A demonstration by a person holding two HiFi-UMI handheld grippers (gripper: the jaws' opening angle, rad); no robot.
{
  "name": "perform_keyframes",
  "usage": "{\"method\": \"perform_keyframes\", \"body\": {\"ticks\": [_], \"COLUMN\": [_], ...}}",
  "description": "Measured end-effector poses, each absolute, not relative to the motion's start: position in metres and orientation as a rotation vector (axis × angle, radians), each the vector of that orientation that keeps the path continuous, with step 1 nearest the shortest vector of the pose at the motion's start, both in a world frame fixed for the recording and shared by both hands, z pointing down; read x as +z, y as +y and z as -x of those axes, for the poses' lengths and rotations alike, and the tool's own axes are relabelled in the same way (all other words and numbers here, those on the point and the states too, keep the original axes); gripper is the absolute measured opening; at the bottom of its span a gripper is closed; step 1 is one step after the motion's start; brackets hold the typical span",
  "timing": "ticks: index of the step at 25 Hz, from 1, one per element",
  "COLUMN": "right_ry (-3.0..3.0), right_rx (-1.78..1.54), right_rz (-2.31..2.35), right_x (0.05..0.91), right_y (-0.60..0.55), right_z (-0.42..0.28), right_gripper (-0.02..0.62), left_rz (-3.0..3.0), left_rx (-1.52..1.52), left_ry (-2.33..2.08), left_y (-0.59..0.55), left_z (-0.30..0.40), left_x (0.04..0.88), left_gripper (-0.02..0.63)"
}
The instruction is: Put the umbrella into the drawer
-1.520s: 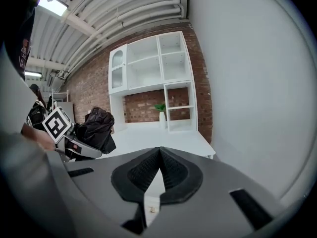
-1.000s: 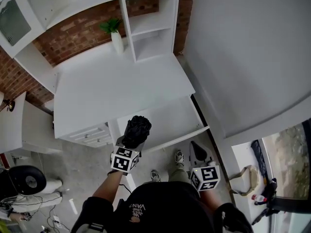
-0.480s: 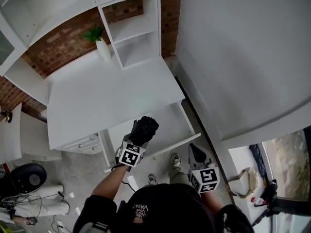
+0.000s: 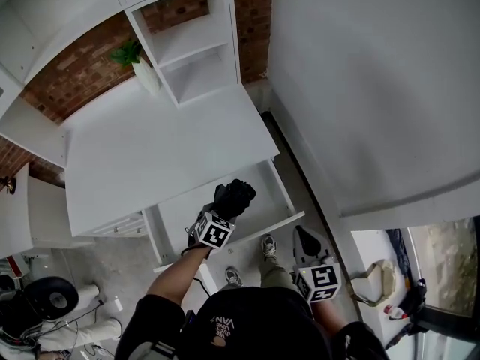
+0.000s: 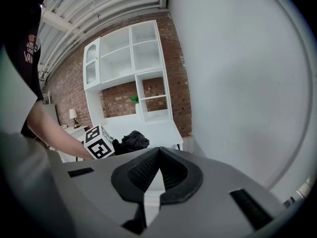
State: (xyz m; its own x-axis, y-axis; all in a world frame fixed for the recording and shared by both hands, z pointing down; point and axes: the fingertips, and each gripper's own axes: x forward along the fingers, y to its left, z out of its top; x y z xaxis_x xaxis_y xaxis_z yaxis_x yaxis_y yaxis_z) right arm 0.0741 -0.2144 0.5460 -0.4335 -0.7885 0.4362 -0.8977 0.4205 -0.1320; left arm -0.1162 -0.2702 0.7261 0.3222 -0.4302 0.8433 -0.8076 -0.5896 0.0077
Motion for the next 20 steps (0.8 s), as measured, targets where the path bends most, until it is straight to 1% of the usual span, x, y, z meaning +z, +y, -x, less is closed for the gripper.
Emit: {"method": "perform_keyframes", "body": {"ticks": [9, 20], "right_ry": [-2.373, -2.358], "right_rx": [0.553, 0.639], "right_rz": [-1.432, -1.450], "right_x": [0.563, 0.580], "right_y": [-0.225, -0.240], "right_z": [-0.083, -0.099], "right_gripper": [-0.008, -0.008], "left_rz": [-2.075, -1.985], "left_rx": [1.353, 1.472], "left_ry": [-1.036, -0.935], "left_y": [-0.286, -0.295], "left_z": [0.104, 0.085], "left_x": [0.774, 0.816], "left_gripper": [0.232, 0.232]}}
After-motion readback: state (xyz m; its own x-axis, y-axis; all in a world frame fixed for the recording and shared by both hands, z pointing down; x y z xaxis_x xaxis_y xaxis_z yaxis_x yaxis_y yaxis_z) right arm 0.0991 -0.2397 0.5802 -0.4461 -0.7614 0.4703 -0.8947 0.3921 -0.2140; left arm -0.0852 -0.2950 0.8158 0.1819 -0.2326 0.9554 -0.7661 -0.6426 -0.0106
